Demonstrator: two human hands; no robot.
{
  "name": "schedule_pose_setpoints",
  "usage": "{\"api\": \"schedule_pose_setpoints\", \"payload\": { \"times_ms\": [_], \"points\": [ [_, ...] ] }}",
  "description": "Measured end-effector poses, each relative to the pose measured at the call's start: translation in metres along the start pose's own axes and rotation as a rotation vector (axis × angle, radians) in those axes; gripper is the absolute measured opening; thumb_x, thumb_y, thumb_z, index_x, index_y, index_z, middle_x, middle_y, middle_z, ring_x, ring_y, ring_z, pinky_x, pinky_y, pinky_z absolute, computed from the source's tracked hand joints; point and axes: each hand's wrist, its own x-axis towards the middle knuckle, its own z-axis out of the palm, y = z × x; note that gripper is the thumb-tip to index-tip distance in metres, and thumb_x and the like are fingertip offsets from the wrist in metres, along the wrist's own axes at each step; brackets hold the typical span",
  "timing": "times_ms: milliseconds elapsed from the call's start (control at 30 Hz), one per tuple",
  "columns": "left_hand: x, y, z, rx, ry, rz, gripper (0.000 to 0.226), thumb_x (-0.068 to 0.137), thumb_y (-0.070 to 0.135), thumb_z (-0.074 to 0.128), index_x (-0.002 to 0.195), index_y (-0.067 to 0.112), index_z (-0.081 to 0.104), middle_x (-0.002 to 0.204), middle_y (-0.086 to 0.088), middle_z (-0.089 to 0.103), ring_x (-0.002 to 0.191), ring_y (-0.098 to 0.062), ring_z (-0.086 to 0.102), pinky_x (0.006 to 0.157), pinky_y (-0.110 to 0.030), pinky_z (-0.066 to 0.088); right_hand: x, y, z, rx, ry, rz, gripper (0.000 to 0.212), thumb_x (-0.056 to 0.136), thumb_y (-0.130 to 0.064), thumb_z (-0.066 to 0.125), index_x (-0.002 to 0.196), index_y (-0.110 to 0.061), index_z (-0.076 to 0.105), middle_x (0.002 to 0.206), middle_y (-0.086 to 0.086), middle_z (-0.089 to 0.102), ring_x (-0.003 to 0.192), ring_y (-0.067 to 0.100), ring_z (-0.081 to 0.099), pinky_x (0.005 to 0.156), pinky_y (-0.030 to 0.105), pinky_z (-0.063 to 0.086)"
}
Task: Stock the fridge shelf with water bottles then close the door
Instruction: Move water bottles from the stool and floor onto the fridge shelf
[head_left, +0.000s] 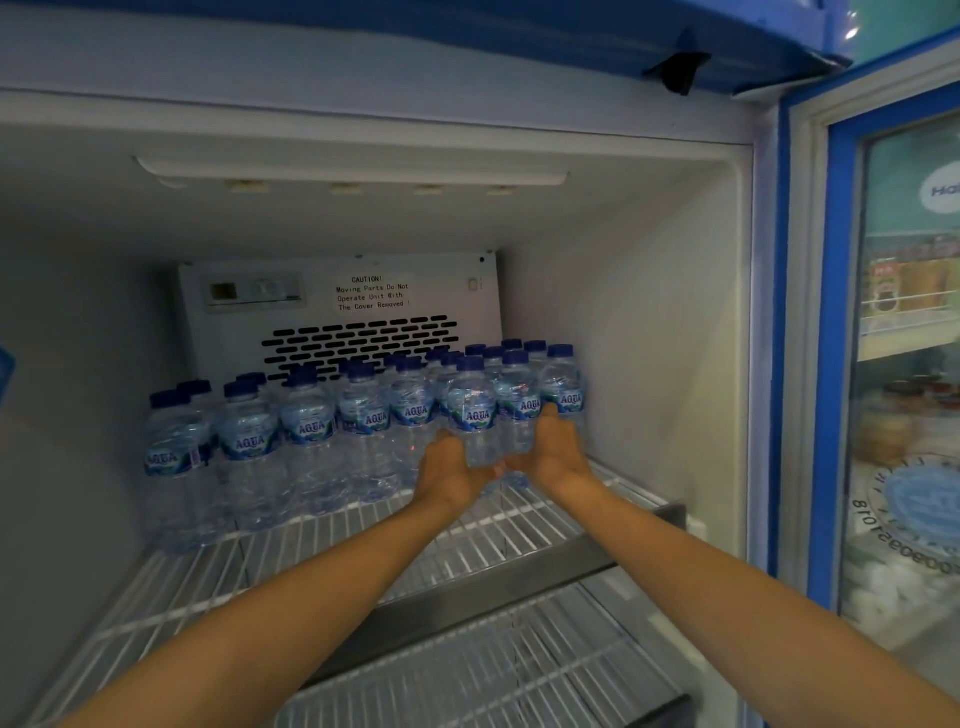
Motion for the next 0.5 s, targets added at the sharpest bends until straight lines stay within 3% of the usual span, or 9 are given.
{"api": "schedule_pose_setpoints", "payload": {
  "times_ms": [133, 300, 500],
  "points": [
    [0.0003, -0.0034, 0.0012, -0.042, 0.001, 0.005, 0.081, 0.076, 0.036, 0.077, 0.133, -0.003, 0.034, 0.117, -0.016, 0.06, 0.103, -0.026, 0.059, 0.076, -0.03, 0.049, -0.0008, -0.0005, -0.0018, -0.014, -0.001, 0.008, 0.068, 0.074, -0.015, 0.082, 0.125, -0.003, 0.039, 0.119, 0.017, 0.06, 0.107, 0.029, 0.061, 0.091, 0.039, 0.052],
    [-0.0002, -0.007, 0.0017, -0.021, -0.01, 0.007, 0.059, 0.081, 0.021, 0.073, 0.124, -0.002, 0.041, 0.107, -0.011, 0.06, 0.085, -0.015, 0.053, 0.069, -0.023, 0.044, -0.0013, 0.0029, -0.0023, 0.023, -0.008, -0.005, 0.066, 0.071, -0.021, 0.084, 0.123, -0.002, 0.048, 0.111, 0.011, 0.062, 0.103, 0.025, 0.063, 0.088, 0.037, 0.055],
    [-0.0011, -0.0047, 0.0057, -0.022, -0.011, 0.005, 0.059, 0.083, 0.021, 0.071, 0.125, -0.003, 0.037, 0.112, -0.016, 0.059, 0.097, -0.025, 0.059, 0.073, -0.027, 0.048, -0.001, 0.004, -0.0015, -0.003, 0.0, -0.031, 0.055, 0.078, -0.019, 0.078, 0.122, -0.001, 0.051, 0.112, 0.012, 0.063, 0.101, 0.025, 0.063, 0.087, 0.036, 0.055]
  ]
}}
